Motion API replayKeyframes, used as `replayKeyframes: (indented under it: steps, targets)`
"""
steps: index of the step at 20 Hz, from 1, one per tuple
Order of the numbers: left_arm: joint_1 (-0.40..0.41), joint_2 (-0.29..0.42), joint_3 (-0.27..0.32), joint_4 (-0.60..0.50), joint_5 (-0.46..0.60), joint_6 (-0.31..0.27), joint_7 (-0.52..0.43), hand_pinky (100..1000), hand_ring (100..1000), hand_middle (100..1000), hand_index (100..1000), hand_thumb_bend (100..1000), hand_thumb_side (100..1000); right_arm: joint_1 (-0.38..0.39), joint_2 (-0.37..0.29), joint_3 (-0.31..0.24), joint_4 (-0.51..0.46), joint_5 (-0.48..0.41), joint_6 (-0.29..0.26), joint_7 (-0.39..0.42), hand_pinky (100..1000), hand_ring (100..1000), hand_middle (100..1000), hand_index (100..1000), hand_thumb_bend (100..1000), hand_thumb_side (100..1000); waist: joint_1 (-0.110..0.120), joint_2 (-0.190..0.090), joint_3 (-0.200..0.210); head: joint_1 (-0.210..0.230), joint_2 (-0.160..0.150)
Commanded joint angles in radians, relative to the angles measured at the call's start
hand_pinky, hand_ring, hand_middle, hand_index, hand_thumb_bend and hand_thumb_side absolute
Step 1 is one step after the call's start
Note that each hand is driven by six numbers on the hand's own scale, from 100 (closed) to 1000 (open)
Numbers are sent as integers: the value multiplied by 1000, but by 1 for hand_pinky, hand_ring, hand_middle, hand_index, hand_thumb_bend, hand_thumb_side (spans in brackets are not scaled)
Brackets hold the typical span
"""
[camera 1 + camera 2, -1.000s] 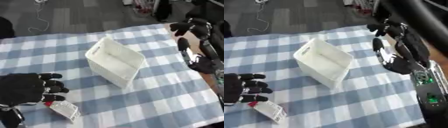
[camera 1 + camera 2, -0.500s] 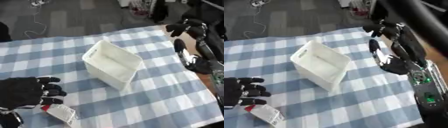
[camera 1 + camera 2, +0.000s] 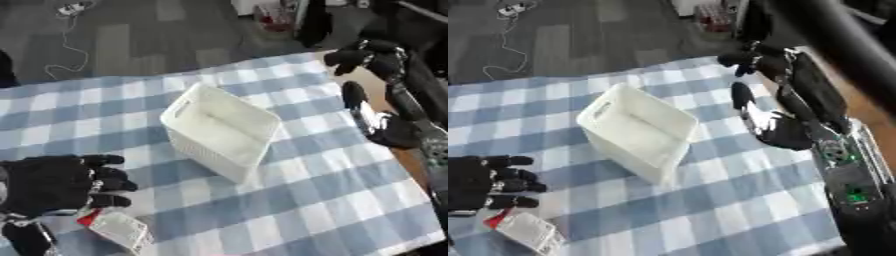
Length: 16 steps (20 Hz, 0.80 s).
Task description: Pick up objects on the table and place them in the box.
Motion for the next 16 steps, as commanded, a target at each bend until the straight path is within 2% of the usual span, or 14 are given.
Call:
replayKeyframes:
  steps: [1,11,16]
  targets:
    - [-20,0,-3,12,-12,-8,-9,978,888,905,906,422,937,-15,-13,-1,-14,-5,-4,12,495,533,643,812,100,964,4,-9,-2,0,-9]
    - [-25,-9,-23,56,-45,-23,-31,983,893,910,912,431,933,-18,-12,3,-14,-6,-14,45,504,539,651,813,100,966,6,-8,-7,6,-16]
    - [-24,-14,-26,70,-55,-26,-32,980,894,911,913,457,903,-18,-13,2,-14,-7,-16,54,507,541,651,813,100,964,7,-9,-6,6,-14]
